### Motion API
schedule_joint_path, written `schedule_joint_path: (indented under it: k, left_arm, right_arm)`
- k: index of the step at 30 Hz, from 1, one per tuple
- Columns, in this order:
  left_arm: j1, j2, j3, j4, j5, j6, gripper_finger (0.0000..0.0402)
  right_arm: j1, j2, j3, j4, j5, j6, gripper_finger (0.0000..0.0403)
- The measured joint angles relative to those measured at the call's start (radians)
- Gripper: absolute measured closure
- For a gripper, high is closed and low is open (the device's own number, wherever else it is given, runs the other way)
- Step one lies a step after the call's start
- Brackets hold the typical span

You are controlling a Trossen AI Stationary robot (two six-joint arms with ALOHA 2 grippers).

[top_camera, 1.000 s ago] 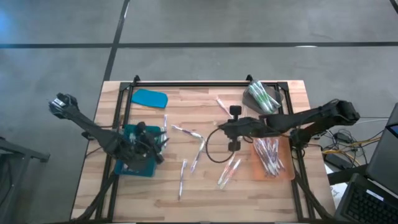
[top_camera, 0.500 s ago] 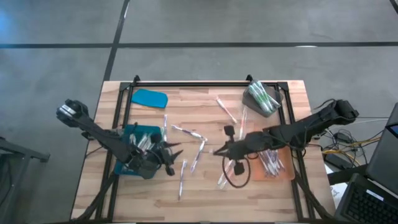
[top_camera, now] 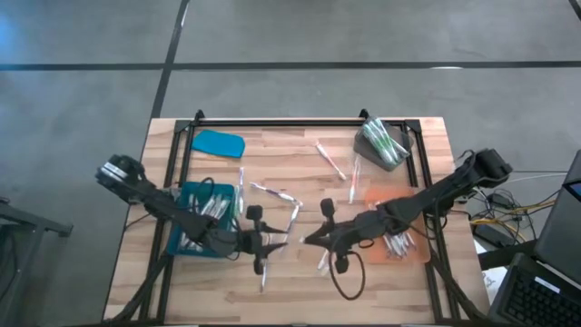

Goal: Pick & Place Toothbrushes
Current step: Put the orange toothbrush into the blue bin

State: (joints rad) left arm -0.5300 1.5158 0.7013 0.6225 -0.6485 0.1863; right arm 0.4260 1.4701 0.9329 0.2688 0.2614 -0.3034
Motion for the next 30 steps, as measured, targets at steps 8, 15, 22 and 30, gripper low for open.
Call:
schedule_joint_path:
  k: [8, 15, 22, 30]
  left_arm:
    - [0.033, 0.035, 0.005, 0.081, 0.057, 0.007, 0.0252]
    - [0.067, 0.074, 0.054, 0.083, 0.172, 0.007, 0.0252]
    - [0.083, 0.113, 0.1, 0.079, 0.184, 0.034, 0.0252]
    - [0.089, 0.13, 0.112, 0.079, 0.186, 0.035, 0.0287]
  right_arm:
    - [0.0, 0.02, 0.0, 0.059, 0.002, -0.033, 0.0395]
    - [-0.001, 0.019, 0.006, 0.063, 0.002, -0.041, 0.0395]
    - [0.0, 0.019, 0.006, 0.065, 0.002, -0.041, 0.0395]
    - [0.0, 0.019, 0.006, 0.065, 0.001, -0.042, 0.0395]
